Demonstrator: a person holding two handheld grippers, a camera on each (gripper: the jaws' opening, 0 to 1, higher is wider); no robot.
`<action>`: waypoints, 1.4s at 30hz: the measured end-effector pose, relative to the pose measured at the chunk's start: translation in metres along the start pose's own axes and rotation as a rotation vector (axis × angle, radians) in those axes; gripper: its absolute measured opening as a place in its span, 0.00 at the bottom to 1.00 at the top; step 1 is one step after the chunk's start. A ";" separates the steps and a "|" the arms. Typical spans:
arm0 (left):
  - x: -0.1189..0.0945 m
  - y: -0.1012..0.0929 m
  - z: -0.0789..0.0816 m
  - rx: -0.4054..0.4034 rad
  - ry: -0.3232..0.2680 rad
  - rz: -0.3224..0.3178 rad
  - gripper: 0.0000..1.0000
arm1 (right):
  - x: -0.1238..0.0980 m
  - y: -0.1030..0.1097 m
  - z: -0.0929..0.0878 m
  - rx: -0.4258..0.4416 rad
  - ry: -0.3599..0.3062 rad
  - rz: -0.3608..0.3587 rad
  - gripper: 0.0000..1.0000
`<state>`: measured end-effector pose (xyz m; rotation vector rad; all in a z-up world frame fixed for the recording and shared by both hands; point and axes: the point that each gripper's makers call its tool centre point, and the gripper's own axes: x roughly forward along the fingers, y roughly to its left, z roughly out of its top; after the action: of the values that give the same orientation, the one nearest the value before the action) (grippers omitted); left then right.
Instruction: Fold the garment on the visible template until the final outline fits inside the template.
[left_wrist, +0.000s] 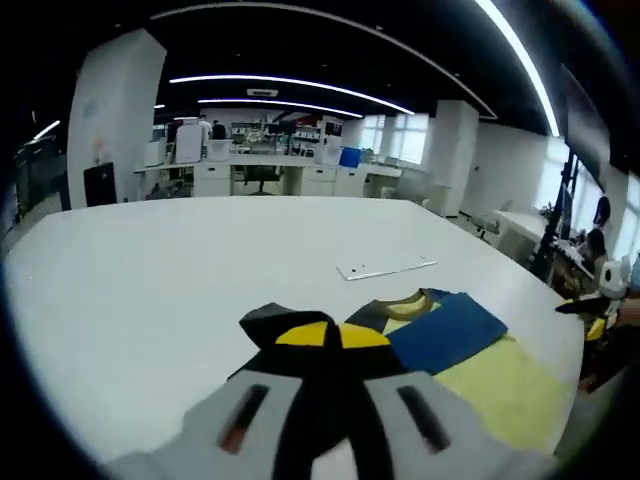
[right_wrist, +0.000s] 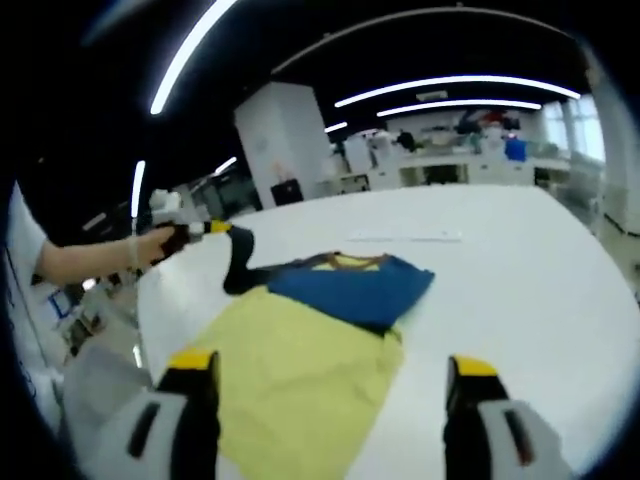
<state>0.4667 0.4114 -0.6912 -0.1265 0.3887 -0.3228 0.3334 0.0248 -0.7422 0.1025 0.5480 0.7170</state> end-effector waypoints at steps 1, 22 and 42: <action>0.005 -0.009 0.000 0.004 -0.002 -0.004 0.00 | -0.001 0.000 0.000 0.004 -0.002 0.000 0.94; 0.104 -0.158 -0.018 -0.086 0.046 -0.251 0.00 | -0.001 -0.007 -0.013 0.045 0.007 -0.023 0.93; 0.158 -0.266 -0.084 -0.035 0.220 -0.455 0.00 | -0.013 -0.020 -0.035 0.114 0.021 -0.069 0.92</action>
<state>0.4965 0.1033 -0.7752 -0.2150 0.5838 -0.7828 0.3197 -0.0019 -0.7718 0.1810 0.6101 0.6198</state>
